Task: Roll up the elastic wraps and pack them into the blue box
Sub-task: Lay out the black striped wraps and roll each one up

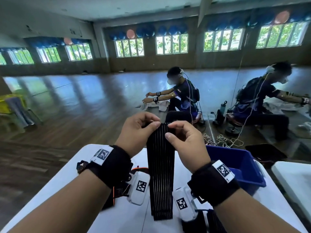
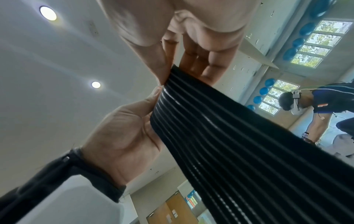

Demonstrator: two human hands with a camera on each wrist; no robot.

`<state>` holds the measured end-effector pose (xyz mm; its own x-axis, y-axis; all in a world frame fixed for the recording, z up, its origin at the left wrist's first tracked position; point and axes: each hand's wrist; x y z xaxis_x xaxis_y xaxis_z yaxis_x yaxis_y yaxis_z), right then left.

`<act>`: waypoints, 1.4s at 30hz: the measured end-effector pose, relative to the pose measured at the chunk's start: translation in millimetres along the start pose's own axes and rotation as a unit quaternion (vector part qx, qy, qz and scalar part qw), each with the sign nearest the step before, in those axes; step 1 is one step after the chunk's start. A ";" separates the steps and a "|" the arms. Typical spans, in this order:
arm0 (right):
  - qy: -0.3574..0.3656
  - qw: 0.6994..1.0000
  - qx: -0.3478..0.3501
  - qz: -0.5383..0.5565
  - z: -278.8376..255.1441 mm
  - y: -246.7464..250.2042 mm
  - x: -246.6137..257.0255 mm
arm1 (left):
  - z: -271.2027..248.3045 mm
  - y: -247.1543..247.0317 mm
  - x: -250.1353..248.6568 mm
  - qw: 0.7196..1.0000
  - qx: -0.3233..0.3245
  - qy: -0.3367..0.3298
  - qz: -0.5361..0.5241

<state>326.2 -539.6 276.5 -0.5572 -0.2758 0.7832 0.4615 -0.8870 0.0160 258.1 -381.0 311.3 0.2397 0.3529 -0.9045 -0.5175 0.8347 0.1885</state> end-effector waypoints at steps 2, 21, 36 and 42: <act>-0.001 1.000 0.002 0.004 -2.4 -2.5 0.0 | -0.6 3.1 1.7 1.000 0.003 0.004 -0.004; -0.012 0.991 -0.116 -0.058 -9.9 -81.1 -3.0 | -30.7 48.6 37.6 0.988 0.121 0.025 -0.088; -0.286 0.943 0.133 -0.102 -145.3 -91.0 -74.1 | 19.0 31.9 64.9 0.979 0.113 0.097 -0.142; -0.419 0.877 0.204 -0.117 -209.3 -73.9 -91.3 | 33.4 4.8 117.5 0.982 0.098 0.145 -0.072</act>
<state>198.5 -526.4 73.7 -0.0457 0.4173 0.9076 0.7061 -0.6292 0.3249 311.2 -321.4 218.7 0.0399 0.1139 -0.9927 -0.3209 0.9423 0.0952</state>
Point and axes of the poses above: each hand's wrist, its own z-axis towards the middle knuckle, its own y-axis out of the back of the hand, x = y × z, and after that the axes turned 8 degrees about y, right-handed
